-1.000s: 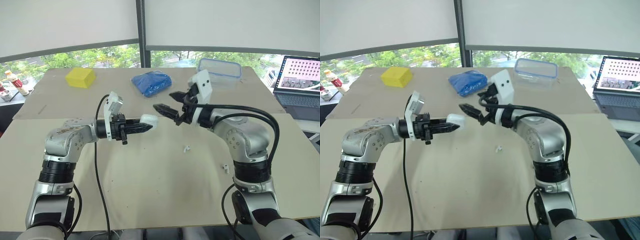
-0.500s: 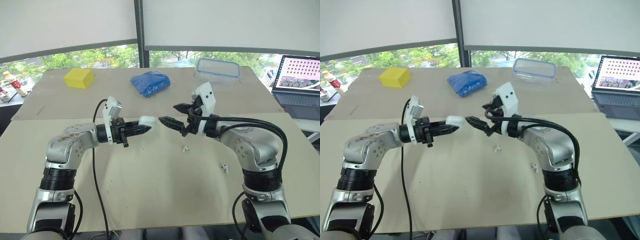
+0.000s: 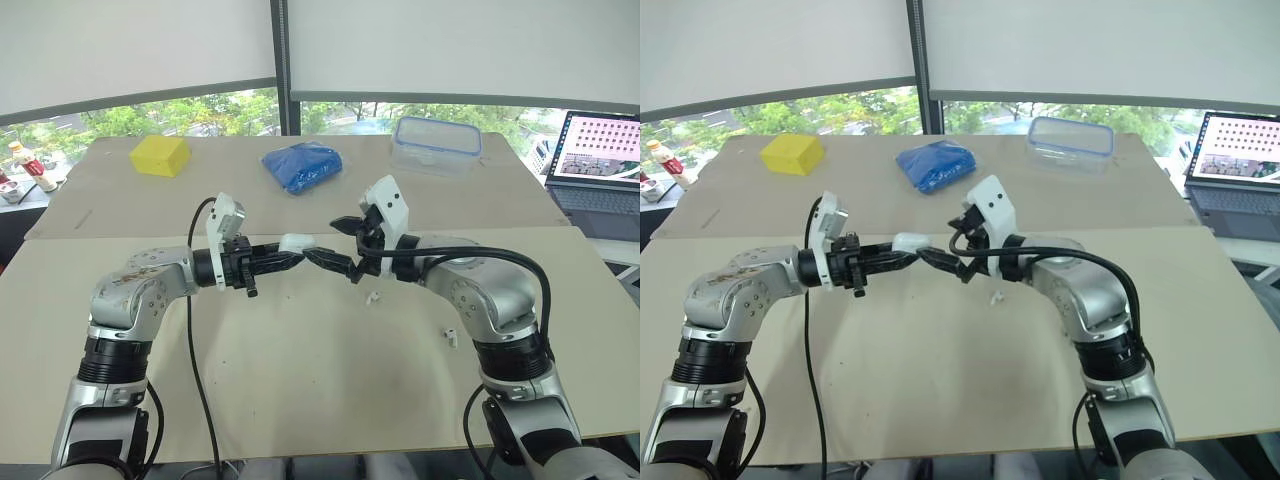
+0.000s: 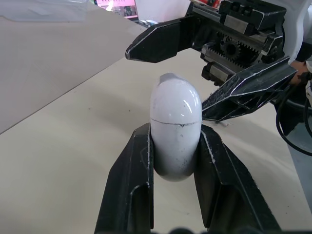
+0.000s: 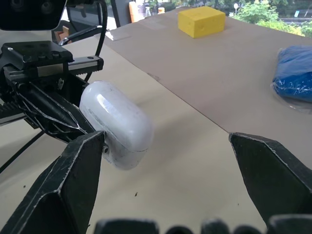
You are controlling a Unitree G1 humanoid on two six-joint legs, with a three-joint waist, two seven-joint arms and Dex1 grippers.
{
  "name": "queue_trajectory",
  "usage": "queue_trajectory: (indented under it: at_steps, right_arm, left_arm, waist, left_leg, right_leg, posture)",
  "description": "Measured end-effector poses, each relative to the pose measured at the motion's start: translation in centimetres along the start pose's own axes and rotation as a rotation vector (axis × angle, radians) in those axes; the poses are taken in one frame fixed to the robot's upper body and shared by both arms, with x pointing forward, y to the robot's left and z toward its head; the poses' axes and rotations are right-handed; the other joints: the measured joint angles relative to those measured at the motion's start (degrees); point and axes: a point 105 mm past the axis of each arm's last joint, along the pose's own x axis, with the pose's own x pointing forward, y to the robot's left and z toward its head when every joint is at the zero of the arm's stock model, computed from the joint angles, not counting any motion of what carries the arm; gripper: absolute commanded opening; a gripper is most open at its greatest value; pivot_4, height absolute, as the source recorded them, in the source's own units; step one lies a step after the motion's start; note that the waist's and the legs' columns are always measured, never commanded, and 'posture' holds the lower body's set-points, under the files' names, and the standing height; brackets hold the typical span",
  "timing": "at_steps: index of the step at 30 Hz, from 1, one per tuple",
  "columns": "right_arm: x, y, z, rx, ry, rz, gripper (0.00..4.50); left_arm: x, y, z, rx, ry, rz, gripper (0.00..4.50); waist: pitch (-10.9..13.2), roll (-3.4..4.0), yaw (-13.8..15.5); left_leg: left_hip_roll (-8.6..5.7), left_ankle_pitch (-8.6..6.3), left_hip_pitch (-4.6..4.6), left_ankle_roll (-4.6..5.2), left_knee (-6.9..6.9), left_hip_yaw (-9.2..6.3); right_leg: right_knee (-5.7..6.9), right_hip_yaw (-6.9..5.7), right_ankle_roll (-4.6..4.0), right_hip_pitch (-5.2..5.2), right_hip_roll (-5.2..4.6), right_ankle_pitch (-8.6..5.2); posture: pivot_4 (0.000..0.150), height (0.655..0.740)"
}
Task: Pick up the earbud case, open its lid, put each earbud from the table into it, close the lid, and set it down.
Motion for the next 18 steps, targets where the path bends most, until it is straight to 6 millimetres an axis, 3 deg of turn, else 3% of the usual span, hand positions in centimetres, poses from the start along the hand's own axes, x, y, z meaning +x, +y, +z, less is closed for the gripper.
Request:
queue_trajectory:
  at_steps: [11, 18]
  right_arm:
    - [-0.4, -2.0, 1.4, 0.110, -0.091, -0.105, 4.49]
    - [-1.2, -2.4, -0.3, 0.187, -0.062, -0.160, 4.49]
  left_arm:
    - [0.5, -0.8, -0.5, -0.009, 0.005, -0.048, 0.61]
    - [0.7, 0.2, -0.1, 0.007, -0.050, 0.040, 0.61]
  waist:
    - [0.00, 0.00, 0.02]
    - [0.00, 0.00, 0.14]
  left_leg:
    - [0.02, 0.00, 0.00, 0.00, -0.01, -0.01]
    - [0.03, 0.00, -0.01, 0.00, -0.01, -0.01]
  right_leg:
    - [0.00, 0.00, 0.00, 0.01, -0.02, 0.00]
    - [-0.01, 0.00, 0.00, 0.01, -0.05, 0.00]
  posture:
    - [0.150, 0.7400]
    - [0.150, 0.7400]
